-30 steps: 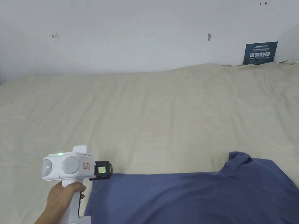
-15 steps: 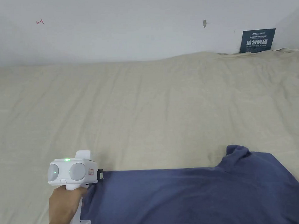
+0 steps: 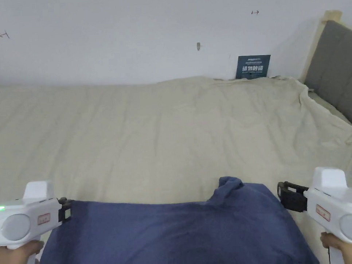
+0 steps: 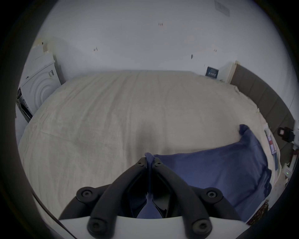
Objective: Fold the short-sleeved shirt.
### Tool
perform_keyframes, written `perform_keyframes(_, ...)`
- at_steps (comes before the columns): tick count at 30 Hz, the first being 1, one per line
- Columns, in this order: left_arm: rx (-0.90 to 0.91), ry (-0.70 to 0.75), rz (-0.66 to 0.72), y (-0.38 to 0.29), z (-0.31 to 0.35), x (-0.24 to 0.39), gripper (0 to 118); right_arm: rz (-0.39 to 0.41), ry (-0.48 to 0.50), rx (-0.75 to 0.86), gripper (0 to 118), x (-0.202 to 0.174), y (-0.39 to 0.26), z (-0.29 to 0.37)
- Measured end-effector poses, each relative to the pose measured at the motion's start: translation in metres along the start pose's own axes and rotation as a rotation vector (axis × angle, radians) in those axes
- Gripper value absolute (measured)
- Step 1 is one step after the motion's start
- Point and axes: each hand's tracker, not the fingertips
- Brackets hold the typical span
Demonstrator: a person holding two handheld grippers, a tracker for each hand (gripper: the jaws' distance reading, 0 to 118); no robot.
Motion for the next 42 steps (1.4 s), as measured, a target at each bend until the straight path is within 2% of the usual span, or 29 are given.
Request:
perform_keyframes(1,0.011,-0.011,0.008,0.000,0.006,-0.001,1,0.008,-0.002,0.001,93,0.000,0.005,-0.011)
perform_keyframes(7,0.031,-0.033,0.011,0.002,0.022,-0.002,1,0.069,-0.016,-0.145,93,-0.004,0.014,-0.087)
perform_keyframes(13,0.021,-0.052,0.018,-0.003,0.015,-0.003,1,0.068,-0.032,-0.357,89,-0.011,-0.008,-0.138)
perform_keyframes(15,0.013,-0.054,0.017,-0.004,0.013,-0.005,1,0.053,-0.033,-0.387,63,-0.008,-0.017,-0.150)
perform_keyframes(17,0.008,-0.055,0.017,-0.007,0.011,-0.005,1,0.054,-0.035,-0.377,24,-0.009,-0.023,-0.151)
perform_keyframes(20,0.001,-0.045,0.015,-0.010,0.010,-0.008,1,0.036,-0.018,-0.355,1,-0.017,-0.026,-0.136)
perform_keyframes(25,-0.002,-0.022,0.048,-0.015,0.010,-0.014,1,0.041,0.016,-0.284,1,-0.008,-0.019,-0.117)
perform_keyframes(27,-0.001,-0.006,0.057,-0.017,0.011,-0.017,1,0.005,0.067,-0.225,0,-0.014,-0.010,-0.086)
perform_keyframes(29,0.000,0.004,0.069,-0.020,0.013,-0.020,1,0.004,0.095,-0.150,0,-0.012,-0.004,-0.056)
perform_keyframes(34,0.007,0.047,0.072,-0.031,0.032,-0.022,1,-0.038,0.176,-0.010,0,0.003,-0.003,0.028)
perform_keyframes(42,0.014,0.066,0.066,-0.068,0.085,-0.033,1,-0.049,0.214,0.053,0,0.015,-0.047,0.133)
